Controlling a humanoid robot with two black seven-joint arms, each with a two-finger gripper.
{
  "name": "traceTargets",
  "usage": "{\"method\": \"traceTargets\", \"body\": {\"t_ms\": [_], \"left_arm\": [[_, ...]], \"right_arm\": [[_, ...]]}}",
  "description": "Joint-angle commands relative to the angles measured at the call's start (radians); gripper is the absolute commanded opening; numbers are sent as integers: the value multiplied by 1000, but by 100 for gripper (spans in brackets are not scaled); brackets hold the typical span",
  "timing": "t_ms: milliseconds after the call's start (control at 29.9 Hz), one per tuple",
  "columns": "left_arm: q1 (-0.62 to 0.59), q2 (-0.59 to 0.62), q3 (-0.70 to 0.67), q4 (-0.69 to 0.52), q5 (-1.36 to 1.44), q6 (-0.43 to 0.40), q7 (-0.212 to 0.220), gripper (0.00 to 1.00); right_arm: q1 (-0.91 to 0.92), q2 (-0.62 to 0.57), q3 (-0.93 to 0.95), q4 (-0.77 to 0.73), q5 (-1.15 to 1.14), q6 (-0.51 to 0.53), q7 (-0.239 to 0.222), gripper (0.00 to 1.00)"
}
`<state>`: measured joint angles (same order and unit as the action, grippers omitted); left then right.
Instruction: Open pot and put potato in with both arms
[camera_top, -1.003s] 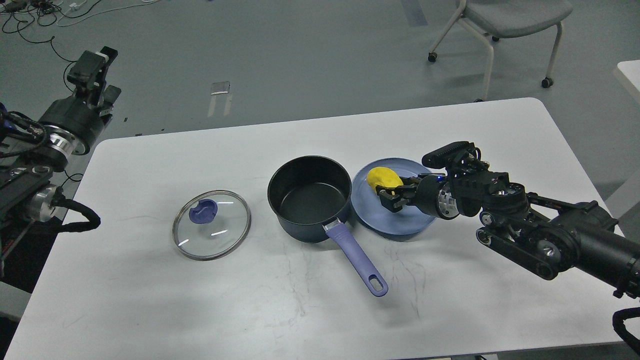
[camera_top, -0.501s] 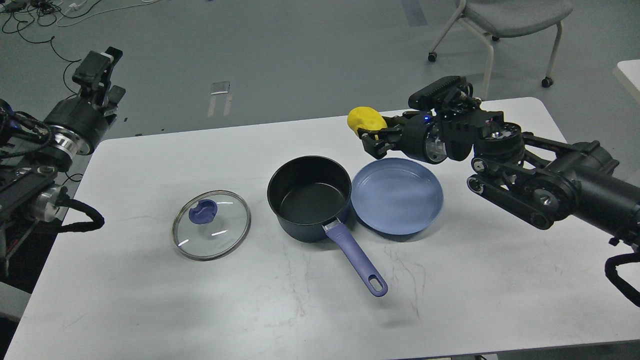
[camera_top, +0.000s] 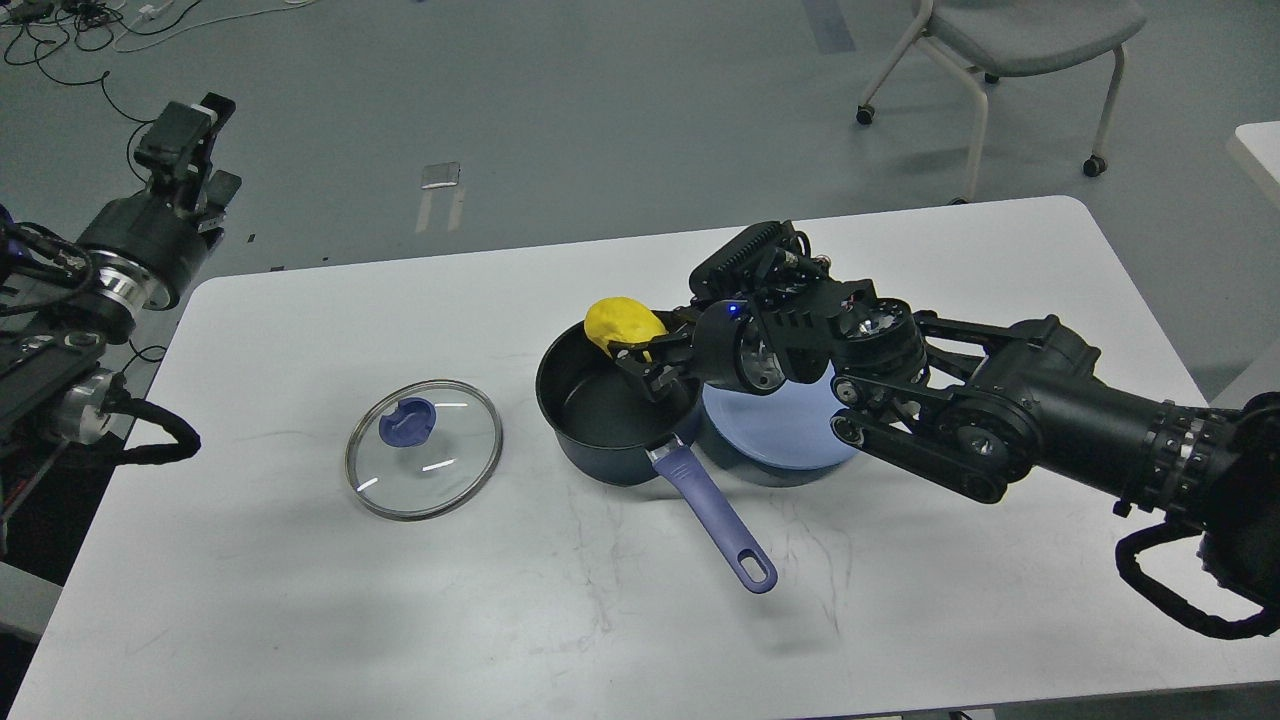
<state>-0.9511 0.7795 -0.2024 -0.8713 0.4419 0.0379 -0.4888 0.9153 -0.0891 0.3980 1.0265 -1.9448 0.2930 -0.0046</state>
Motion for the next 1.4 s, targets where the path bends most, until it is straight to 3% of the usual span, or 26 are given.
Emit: {"method": "traceTargets", "body": {"t_ms": [0, 33, 100, 167, 267, 635, 869, 1103, 1237, 1370], "left_arm": [[2, 0, 0, 0, 0, 0, 0, 98], [3, 0, 0, 0, 0, -1, 0, 98], [6, 0, 0, 0, 0, 0, 0, 98], [6, 0, 0, 0, 0, -1, 0, 98], [6, 1, 0, 0, 0, -1, 0, 98], [2, -13, -15, -6, -3, -10, 0, 98], [-17, -86, -29, -28, -15, -10, 0, 98], [-15, -259, -80, -25, -32, -16, 0, 98], [-17, -304, -187, -25, -104, -97, 0, 98], [-5, -312, -235, -29, -163, -151, 18, 98]], "right_arm": [[-18, 9, -1, -5, 10, 18, 0, 36], [-22, 12, -1, -5, 20, 18, 0, 39], [-30, 34, 2, 0, 82, 14, -3, 73], [-32, 51, 2, 1, 140, 12, -5, 89], [-36, 57, 9, 9, 184, 9, -9, 98], [-26, -3, 111, 21, 188, -14, -9, 100], [-49, -69, 317, 32, 333, -153, 5, 100], [-164, -122, 499, 95, 765, -166, 8, 100], [-200, -175, 579, 96, 1053, -138, 2, 100], [-233, -175, 653, 90, 1193, -106, -3, 100]]}}
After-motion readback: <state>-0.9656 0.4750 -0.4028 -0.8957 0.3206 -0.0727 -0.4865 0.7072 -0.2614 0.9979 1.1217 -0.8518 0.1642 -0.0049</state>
